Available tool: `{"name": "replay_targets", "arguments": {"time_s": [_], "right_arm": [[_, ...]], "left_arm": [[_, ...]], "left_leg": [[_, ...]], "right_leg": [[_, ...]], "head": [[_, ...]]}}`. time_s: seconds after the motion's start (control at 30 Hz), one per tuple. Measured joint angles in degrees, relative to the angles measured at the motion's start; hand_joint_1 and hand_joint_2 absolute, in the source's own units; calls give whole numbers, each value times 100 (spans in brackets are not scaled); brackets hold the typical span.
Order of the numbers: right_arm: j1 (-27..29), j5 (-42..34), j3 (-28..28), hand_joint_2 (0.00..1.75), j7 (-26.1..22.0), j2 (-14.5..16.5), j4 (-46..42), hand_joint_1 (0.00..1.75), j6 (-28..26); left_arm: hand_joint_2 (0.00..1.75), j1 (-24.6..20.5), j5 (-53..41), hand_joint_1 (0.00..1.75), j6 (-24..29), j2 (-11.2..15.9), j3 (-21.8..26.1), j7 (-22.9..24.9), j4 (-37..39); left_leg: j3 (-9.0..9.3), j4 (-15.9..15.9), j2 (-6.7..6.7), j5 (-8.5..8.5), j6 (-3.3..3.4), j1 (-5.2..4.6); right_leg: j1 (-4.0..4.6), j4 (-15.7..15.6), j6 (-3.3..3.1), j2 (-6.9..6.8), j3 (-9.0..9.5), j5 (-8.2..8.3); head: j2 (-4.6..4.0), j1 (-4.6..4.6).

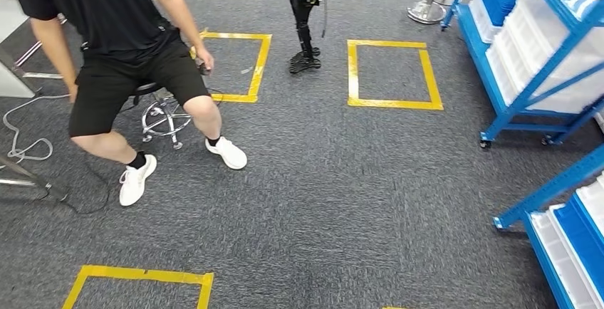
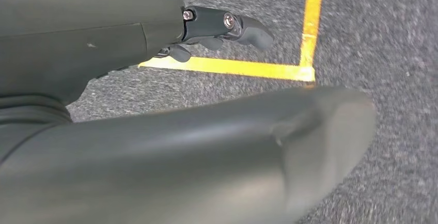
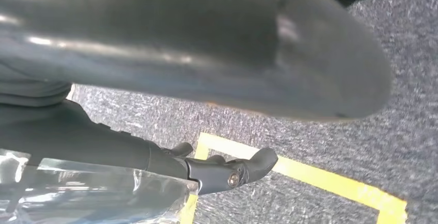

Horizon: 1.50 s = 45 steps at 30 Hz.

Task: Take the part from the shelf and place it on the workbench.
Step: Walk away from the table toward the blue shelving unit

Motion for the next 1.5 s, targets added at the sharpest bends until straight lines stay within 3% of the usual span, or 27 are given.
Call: {"name": "replay_targets", "arguments": {"time_s": [0.07,0.13,0.2,0.27,0.33,0.37,0.43,0.5,0.57,0.63,0.67,0.73,0.8,0.87,0.9,0.93,1.0,1.07,1.1,1.17,1.23,1.3,1.37,1.4,1.43,1.47,1.5], "right_arm": [[-19,1,0,0,-1,17,-1,0,-2],[-12,1,0,0,-2,11,-1,0,-7],[3,1,0,0,-2,-1,0,0,-10],[8,0,0,0,-2,-3,0,0,-11],[9,0,0,0,-3,-2,0,0,-11],[12,0,0,0,-4,-2,0,0,-11],[21,0,0,0,-4,-1,0,0,-11],[21,1,0,0,-5,9,0,0,-11],[12,8,-1,0,-8,28,0,0,-11],[16,18,-1,0,-10,43,1,0,-10],[21,22,-1,0,-11,47,1,0,-9],[19,30,0,0,-11,40,3,0,-9],[-3,34,-1,0,-13,30,3,0,-9],[-8,42,-1,0,-12,17,3,0,-9],[-2,46,-1,0,-11,9,4,0,-9],[5,50,-1,0,-11,1,4,0,-9],[-2,55,-1,0,-11,-4,3,0,-8],[-29,58,-1,0,-14,2,1,0,-4],[-35,58,-2,0,-19,3,0,0,-3],[-22,55,-2,0,-39,-2,0,0,-2],[-17,50,-2,0,-62,-7,0,0,-2],[-21,49,-2,0,-81,-3,0,0,-2],[-14,49,-2,0,-96,2,0,0,-1],[-5,49,-2,0,-102,2,0,0,-1],[2,49,-3,0,-106,1,0,0,0],[6,50,-3,0,-109,2,0,0,0],[6,51,-4,0,-112,10,0,0,0]], "left_arm": [[0,-10,-1,0,5,19,3,3,-1],[0,-25,-2,0,8,12,5,4,-1],[0,-37,-5,0,9,-2,5,5,0],[0,-28,-9,0,13,-5,9,7,1],[0,-11,-11,0,16,-7,16,14,3],[0,-6,-10,0,17,-8,20,17,5],[0,-6,-9,0,17,-12,21,20,8],[0,-12,-8,0,17,-6,22,21,9],[0,-21,-5,0,17,5,23,25,9],[0,-31,-3,0,17,15,23,32,9],[0,-37,-2,0,17,18,23,36,9],[0,-40,-7,0,17,6,23,44,9],[0,-29,-17,0,17,-4,23,56,10],[0,-22,-25,0,17,-8,23,65,11],[0,-22,-29,0,17,-14,23,67,11],[0,-24,-30,0,17,-20,23,67,11],[0,-25,-30,0,17,-27,23,68,10],[0,-32,-33,0,21,-21,23,68,8],[0,-42,-38,0,22,-19,23,69,7],[0,-74,-55,0,22,-27,22,70,7],[0,-91,-72,0,23,-33,21,75,8],[0,-85,-79,0,23,-34,21,82,9],[0,-79,-81,0,21,-34,21,86,10],[0,-79,-82,0,20,-35,21,87,10],[0,-79,-83,0,20,-36,21,87,10],[0,-80,-83,0,20,-35,21,87,9],[0,-80,-84,0,20,-30,21,87,9]], "left_leg": [[-40,106,121,-90,-106,-2],[-22,131,211,-125,-168,38],[-58,296,30,-289,-223,102],[-296,872,-337,-709,-235,127],[-643,1608,-508,-1064,-188,105],[-740,1793,-534,-1093,-148,89],[-614,1513,-597,-820,-30,37],[-237,765,-823,-440,100,-34],[-31,335,-997,-279,189,-119],[-4,238,-917,-233,248,-179],[37,163,-835,-178,263,-176],[104,-16,-677,-53,305,-159],[86,-81,-507,15,323,-155],[37,-76,-328,41,302,-152],[15,-70,-245,48,282,-143],[-6,-53,-166,49,254,-128],[-59,41,-19,10,165,-112],[-93,159,109,-69,57,-115],[-88,189,168,-100,13,-116],[-59,216,216,-141,-60,-67],[-135,462,-50,-372,-136,-13],[-395,1105,-412,-812,-175,8],[-670,1738,-527,-1086,-161,9],[-700,1809,-543,-1055,-137,8],[-624,1663,-566,-915,-102,6],[-455,1326,-627,-705,-56,-1],[-255,920,-782,-509,1,-10]], "right_leg": [[15,-292,-74,-110,181,66],[47,-260,-213,34,145,83],[60,-256,-310,160,128,109],[85,-260,-384,281,108,150],[152,-257,-438,426,62,185],[187,-256,-459,506,46,200],[240,-256,-485,670,36,224],[256,-261,-483,817,38,256],[253,-271,-445,938,17,298],[246,-310,-375,1051,-27,351],[247,-301,-354,1018,-52,362],[271,-33,-378,755,-214,204],[246,647,-431,471,-535,-142],[186,1190,-383,385,-762,-345],[150,1187,-316,353,-724,-331],[114,953,-230,299,-565,-247],[71,185,-90,32,-86,-51],[86,-240,-116,-155,170,27],[112,-261,-176,-149,164,23],[114,-267,-285,6,143,49],[90,-276,-380,146,144,99],[104,-276,-452,283,122,148],[146,-273,-484,444,87,177],[166,-273,-487,532,78,189],[183,-272,-487,618,76,201],[193,-273,-483,702,78,213],[194,-274,-471,777,77,227]], "head": [[1,-22],[1,-58],[0,-74],[0,-100],[1,-113],[0,-114],[-1,-111],[0,-105],[0,-104],[0,-109],[0,-107],[0,-85],[-1,-55],[-1,-41],[0,-41],[-1,-39],[0,-31],[-1,-33],[-1,-37],[-1,-51],[-1,-56],[-1,-65],[-1,-66],[0,-65],[-1,-63],[-1,-63],[0,-61]]}}
